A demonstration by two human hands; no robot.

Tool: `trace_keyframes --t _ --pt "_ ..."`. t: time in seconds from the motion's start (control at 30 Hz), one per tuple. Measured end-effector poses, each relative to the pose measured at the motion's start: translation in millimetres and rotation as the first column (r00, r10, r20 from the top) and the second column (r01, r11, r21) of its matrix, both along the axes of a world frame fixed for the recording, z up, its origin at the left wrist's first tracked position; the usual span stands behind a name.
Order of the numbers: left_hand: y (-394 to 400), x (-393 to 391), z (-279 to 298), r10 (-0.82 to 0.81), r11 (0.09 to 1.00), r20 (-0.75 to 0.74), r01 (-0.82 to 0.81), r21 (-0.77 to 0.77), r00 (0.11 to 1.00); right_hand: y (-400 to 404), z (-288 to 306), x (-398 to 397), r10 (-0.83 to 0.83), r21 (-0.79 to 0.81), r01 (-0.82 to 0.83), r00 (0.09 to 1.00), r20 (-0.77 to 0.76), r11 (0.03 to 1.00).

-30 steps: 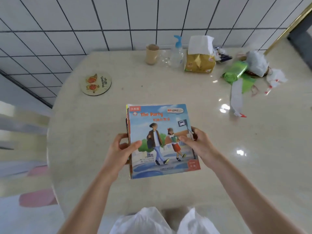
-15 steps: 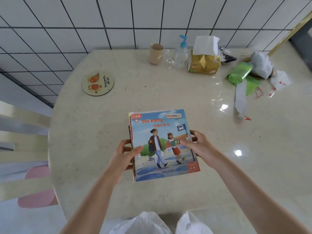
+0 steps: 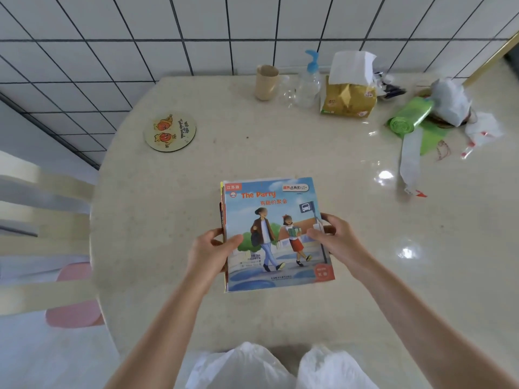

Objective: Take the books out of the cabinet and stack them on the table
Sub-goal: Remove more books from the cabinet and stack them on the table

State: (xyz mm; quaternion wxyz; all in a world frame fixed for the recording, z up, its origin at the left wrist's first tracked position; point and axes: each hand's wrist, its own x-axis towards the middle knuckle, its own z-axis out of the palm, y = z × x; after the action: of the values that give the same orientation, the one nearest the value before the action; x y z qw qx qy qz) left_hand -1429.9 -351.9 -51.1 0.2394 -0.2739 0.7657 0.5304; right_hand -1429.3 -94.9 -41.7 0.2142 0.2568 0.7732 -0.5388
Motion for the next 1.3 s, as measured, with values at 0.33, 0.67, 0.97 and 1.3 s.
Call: trace_keyframes --t 0.33,0.67,0.97,1.3 --pt "7.1 1.9 20.5 -0.129 0.978 -0.005 0.126 -0.165 0.992 -2.3 6.2 10.3 0.128 0.151 -0.123 0.991 -0.029 0.981" --pt "-8.2 -7.0 47.9 -0.145 0.981 -0.220 0.110 -0.163 0.965 -10.9 21.6 45.5 0.086 0.327 -0.063 0.995 -0.056 0.943" --pt "48.3 5.6 52.6 -0.402 0.916 -0.376 0.375 -0.145 0.835 -7.7 36.5 111.1 -0.121 0.333 0.192 0.968 -0.221 0.923" --pt "124.4 93.1 47.7 -0.761 0.617 -0.391 0.764 -0.189 0.518 18.7 38.3 234.5 -0.392 0.370 0.493 0.864 -0.317 0.787"
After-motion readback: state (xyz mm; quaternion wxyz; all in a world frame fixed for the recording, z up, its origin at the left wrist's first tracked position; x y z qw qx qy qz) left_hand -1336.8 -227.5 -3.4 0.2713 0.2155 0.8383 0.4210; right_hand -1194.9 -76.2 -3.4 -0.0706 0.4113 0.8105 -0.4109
